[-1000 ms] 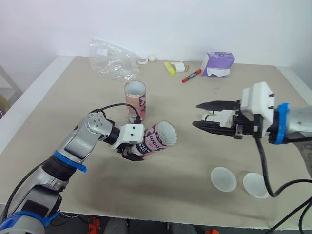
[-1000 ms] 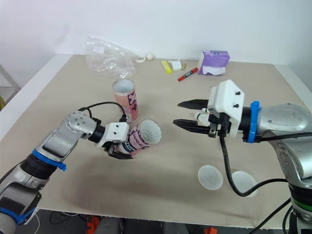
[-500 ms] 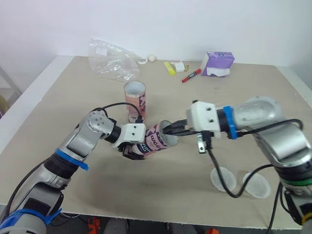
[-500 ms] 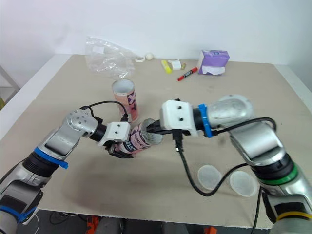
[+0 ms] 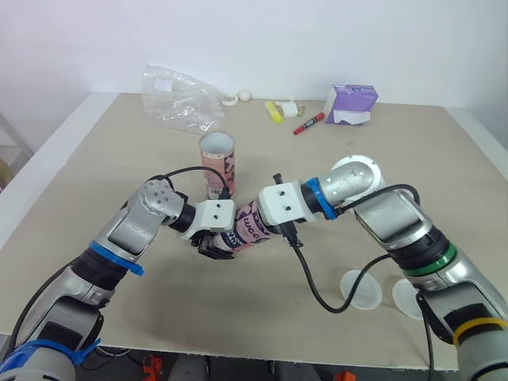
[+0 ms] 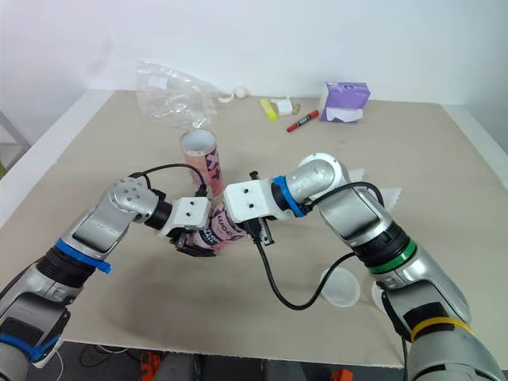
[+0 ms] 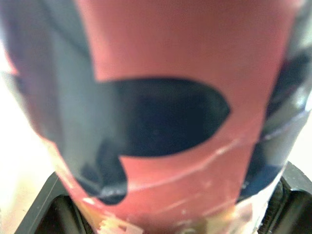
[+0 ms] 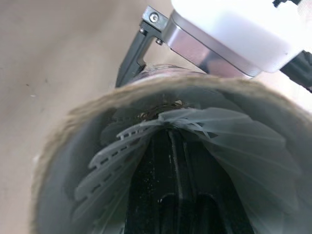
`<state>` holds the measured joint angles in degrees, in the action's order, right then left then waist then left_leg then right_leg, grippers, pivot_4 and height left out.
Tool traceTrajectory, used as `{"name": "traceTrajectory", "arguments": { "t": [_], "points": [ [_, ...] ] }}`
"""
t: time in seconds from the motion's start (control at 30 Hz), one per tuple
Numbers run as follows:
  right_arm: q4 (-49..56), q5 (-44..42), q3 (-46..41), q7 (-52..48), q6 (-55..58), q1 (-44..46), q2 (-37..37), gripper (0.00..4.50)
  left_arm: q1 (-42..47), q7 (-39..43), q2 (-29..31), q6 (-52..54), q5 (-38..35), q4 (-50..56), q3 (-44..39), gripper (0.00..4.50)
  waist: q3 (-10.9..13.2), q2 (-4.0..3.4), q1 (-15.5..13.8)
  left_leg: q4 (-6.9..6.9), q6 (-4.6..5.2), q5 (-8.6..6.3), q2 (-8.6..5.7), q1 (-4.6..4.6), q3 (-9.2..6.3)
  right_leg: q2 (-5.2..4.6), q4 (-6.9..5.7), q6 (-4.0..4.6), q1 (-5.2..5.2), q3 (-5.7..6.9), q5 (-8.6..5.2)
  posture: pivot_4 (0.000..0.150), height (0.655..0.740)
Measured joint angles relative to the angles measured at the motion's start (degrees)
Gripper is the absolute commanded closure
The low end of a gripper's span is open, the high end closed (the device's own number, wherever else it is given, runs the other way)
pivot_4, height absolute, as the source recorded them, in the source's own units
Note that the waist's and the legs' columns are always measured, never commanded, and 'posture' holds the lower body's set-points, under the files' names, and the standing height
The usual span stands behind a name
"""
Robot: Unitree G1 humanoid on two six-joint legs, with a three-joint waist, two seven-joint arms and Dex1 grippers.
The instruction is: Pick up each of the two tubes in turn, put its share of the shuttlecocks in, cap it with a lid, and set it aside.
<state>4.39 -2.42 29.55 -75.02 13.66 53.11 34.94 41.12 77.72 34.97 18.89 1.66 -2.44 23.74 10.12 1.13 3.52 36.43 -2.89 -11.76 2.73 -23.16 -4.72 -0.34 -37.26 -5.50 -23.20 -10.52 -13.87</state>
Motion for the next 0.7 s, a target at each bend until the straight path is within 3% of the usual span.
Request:
{"name": "traceTrajectory", "arguments": {
  "t": [0.4, 0.7],
  "points": [
    [-4.6, 2.8, -1.1, -3.6, -2.8, 1.3, -3.7, 4.34, -0.9, -0.2, 0.1, 0.2, 0.7, -0.1, -1.0, 1.03, -0.1, -0.06, 1.3, -0.01, 0.18, 0.29, -0.01, 0.08, 0.0, -0.01, -0.02, 0.03, 0.03, -0.01, 0.28, 0.15, 0.74],
    [9.5, -9.4, -14.7, -5.6, 11.2, -1.9, 7.4, 4.34, -1.2, -0.5, -1.1, -2.6, 0.1, -0.5, -1.4, 1.03, 0.0, -0.11, -0.6, -0.11, 0.03, 0.24, -0.09, -0.35, -0.03, -0.13, 0.14, -0.13, -0.11, 0.0, 0.01, 0.15, 0.74]
  ]
}}
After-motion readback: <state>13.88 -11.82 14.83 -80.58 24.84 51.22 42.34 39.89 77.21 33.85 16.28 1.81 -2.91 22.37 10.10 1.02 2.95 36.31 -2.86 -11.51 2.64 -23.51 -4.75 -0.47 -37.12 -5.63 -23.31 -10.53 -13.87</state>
